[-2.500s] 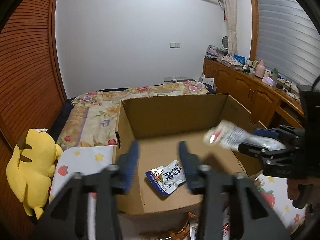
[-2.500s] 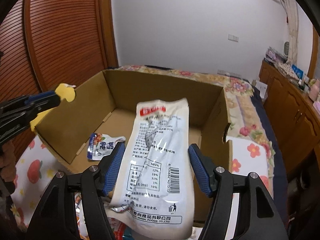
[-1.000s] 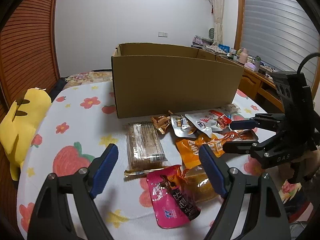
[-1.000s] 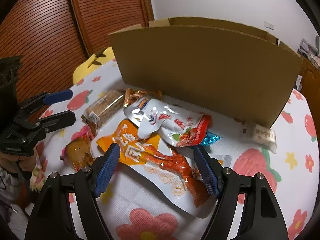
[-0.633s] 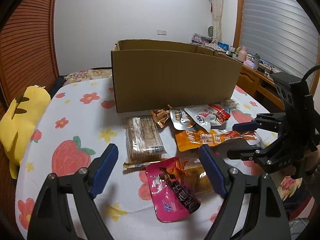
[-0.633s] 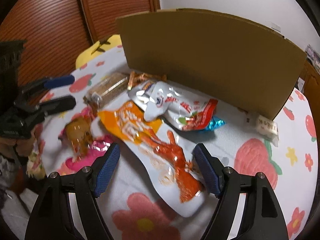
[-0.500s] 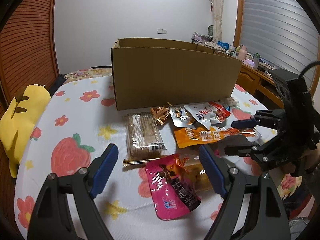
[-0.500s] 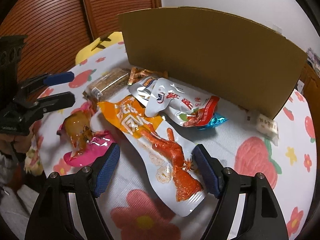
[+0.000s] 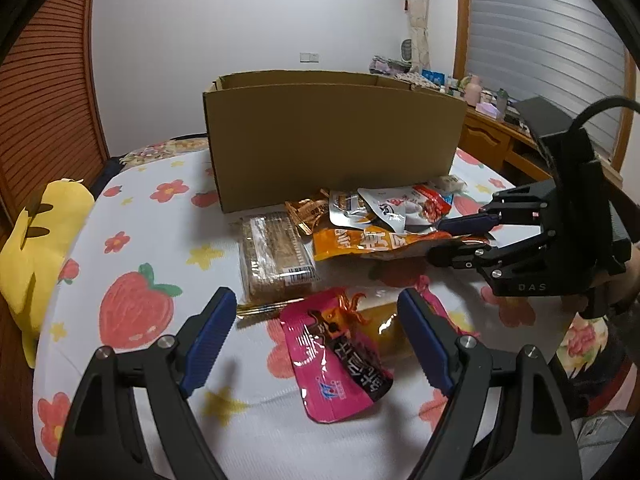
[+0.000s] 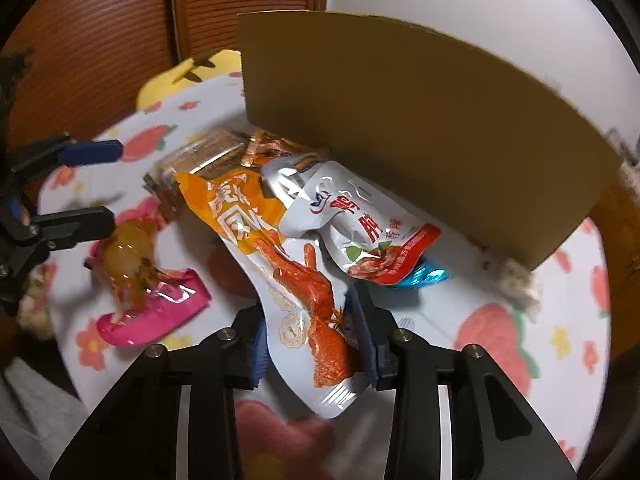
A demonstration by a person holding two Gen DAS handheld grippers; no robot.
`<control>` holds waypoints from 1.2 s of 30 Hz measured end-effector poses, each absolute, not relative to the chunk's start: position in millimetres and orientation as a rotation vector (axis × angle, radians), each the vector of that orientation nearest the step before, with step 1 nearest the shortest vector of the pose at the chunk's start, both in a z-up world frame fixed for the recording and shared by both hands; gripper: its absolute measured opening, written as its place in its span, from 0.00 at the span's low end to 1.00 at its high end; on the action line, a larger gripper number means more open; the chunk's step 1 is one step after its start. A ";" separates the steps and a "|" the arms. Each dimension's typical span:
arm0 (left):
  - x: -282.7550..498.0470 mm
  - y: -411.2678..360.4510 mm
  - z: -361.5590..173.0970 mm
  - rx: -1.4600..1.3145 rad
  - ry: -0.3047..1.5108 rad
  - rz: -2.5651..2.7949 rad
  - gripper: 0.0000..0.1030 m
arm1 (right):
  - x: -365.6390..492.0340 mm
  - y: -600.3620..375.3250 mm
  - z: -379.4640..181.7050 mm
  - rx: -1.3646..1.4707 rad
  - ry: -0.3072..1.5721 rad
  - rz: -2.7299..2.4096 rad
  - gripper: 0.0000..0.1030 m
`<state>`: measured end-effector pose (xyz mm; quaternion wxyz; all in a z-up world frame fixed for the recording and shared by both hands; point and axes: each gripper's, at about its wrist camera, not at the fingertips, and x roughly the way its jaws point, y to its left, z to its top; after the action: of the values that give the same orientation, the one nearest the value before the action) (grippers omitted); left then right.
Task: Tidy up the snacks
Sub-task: 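Grasp the pink sausage pack with the left gripper while the right gripper grasps the orange spicy strip pack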
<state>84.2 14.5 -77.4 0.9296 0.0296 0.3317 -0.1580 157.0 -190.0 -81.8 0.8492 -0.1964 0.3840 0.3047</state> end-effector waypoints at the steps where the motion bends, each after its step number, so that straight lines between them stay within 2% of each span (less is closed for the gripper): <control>1: 83.7 14.0 -77.8 0.065 0.681 -0.325 0.81 | 154.0 -189.1 -81.5 -0.429 0.801 0.638 0.33; 8: 80.8 7.3 -77.3 0.110 0.688 -0.363 0.81 | 136.5 -194.1 -70.7 -0.403 0.764 0.658 0.24; 24: 71.0 -5.2 -77.8 0.275 0.746 -0.438 0.82 | 111.5 -236.3 -44.7 -0.226 0.708 0.636 0.23; 36: 98.8 -43.5 -83.3 0.425 0.793 -0.444 0.82 | 114.2 -271.0 -49.7 -0.140 0.718 0.584 0.23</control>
<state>98.8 -43.5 -83.3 0.8767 0.2039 0.3802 -0.2128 114.2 -271.0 -49.7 0.8925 -0.0674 0.3460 0.2814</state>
